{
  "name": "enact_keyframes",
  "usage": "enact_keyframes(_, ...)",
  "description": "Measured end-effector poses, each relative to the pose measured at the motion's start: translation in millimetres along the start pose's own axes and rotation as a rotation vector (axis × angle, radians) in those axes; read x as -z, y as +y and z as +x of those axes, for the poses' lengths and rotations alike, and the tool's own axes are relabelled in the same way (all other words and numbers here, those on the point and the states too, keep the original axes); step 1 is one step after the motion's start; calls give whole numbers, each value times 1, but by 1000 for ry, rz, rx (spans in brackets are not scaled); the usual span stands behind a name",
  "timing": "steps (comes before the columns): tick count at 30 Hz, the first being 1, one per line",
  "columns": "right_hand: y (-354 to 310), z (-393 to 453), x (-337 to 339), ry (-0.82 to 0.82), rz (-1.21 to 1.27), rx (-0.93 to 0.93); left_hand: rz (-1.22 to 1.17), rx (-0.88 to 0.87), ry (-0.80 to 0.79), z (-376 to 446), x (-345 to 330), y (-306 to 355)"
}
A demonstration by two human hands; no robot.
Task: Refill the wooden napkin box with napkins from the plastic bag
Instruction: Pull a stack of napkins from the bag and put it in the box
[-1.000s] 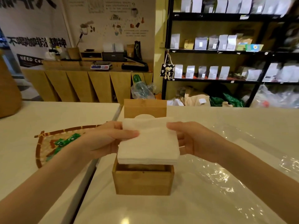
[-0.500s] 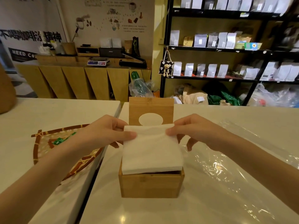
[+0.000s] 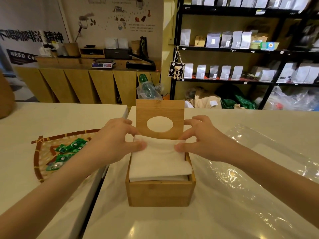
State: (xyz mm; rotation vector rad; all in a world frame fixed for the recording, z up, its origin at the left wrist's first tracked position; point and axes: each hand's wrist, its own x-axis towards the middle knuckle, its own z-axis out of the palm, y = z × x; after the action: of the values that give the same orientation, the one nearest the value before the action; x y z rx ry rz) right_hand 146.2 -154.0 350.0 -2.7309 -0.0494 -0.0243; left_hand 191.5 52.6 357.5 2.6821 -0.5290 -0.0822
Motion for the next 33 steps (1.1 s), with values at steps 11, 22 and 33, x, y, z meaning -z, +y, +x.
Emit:
enact_keyframes(11,-16,0,0,-82,-247,-59,129,4,-127,10,-12,7)
enact_keyframes(22,-28,3,-23,-22,-504,-137,327,58,-177,10,-25,13)
enact_keyframes(33,-32,-9,-30,193,-619,-70,632,69,145,-13,-31,28)
